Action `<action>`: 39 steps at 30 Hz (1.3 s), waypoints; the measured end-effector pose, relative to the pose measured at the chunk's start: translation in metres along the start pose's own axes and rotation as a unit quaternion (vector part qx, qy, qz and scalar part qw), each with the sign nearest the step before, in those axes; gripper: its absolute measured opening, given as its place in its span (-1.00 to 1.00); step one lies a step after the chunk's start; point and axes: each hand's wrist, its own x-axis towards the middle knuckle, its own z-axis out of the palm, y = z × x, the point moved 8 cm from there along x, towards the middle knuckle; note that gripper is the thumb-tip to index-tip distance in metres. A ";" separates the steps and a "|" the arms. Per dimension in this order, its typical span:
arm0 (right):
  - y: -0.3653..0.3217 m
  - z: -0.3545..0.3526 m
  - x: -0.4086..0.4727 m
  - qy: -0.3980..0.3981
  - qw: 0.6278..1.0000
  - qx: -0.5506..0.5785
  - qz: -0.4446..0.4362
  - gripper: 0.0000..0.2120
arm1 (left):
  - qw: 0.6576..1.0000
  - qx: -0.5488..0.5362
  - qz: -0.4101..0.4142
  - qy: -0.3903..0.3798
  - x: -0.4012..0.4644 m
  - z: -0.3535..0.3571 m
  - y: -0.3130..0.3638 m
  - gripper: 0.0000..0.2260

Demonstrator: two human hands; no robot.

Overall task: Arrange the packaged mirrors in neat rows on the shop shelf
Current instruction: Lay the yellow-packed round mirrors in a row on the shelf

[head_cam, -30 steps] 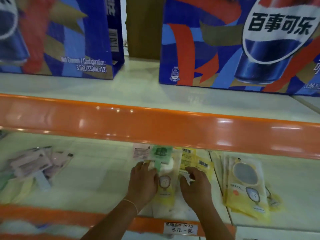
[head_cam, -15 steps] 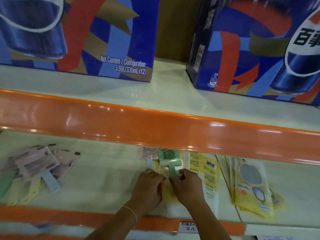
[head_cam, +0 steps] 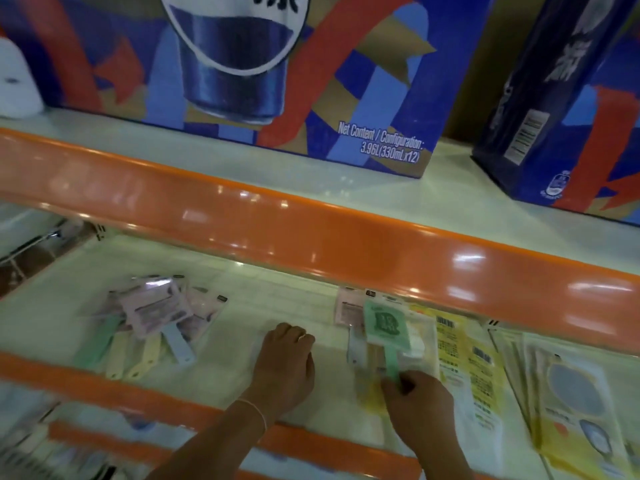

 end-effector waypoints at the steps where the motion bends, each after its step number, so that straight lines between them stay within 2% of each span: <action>1: -0.009 0.005 -0.003 0.007 1.000 0.006 -0.013 -0.66 | 1.000 0.020 -0.003 0.000 -0.004 -0.004 -0.009 -0.77; 4: -0.048 0.028 -0.008 -0.014 0.998 0.011 -0.066 -0.67 | 0.998 0.056 -0.037 0.004 -0.017 -0.015 -0.043 -0.79; 7: -0.099 0.054 -0.010 -0.059 0.988 0.015 -0.143 -0.68 | 0.997 0.043 -0.057 0.015 -0.030 -0.029 -0.067 -0.87; 11: -0.160 0.089 -0.010 -0.114 0.965 0.006 -0.235 -0.66 | 0.992 0.065 -0.090 0.051 -0.046 -0.055 -0.085 -0.81; 15: -0.203 0.120 -0.015 -0.146 0.948 0.005 -0.283 -0.66 | 0.977 0.076 -0.169 0.105 -0.071 -0.072 -0.121 -0.87; 18: -0.230 0.139 -0.018 -0.164 0.940 0.004 -0.298 -0.72 | 0.965 0.017 -0.215 0.147 -0.088 -0.079 -0.141 -0.92; 24: -0.274 0.146 -0.026 -0.163 0.919 0.035 -0.359 -0.79 | 0.964 -0.013 -0.197 0.179 -0.092 -0.086 -0.139 -0.86; 30: -0.235 0.139 -0.017 -0.155 0.940 0.078 -0.295 -0.87 | 0.967 0.006 -0.174 0.186 -0.092 -0.088 -0.137 -0.84; 36: -0.146 0.094 0.016 -0.025 0.983 0.065 -0.167 -0.79 | 0.972 0.045 -0.177 0.149 -0.089 -0.080 -0.138 -0.89; 39: -0.099 0.066 0.029 0.036 0.993 0.045 -0.101 -0.73 | 0.971 0.074 -0.184 0.135 -0.087 -0.076 -0.137 -0.89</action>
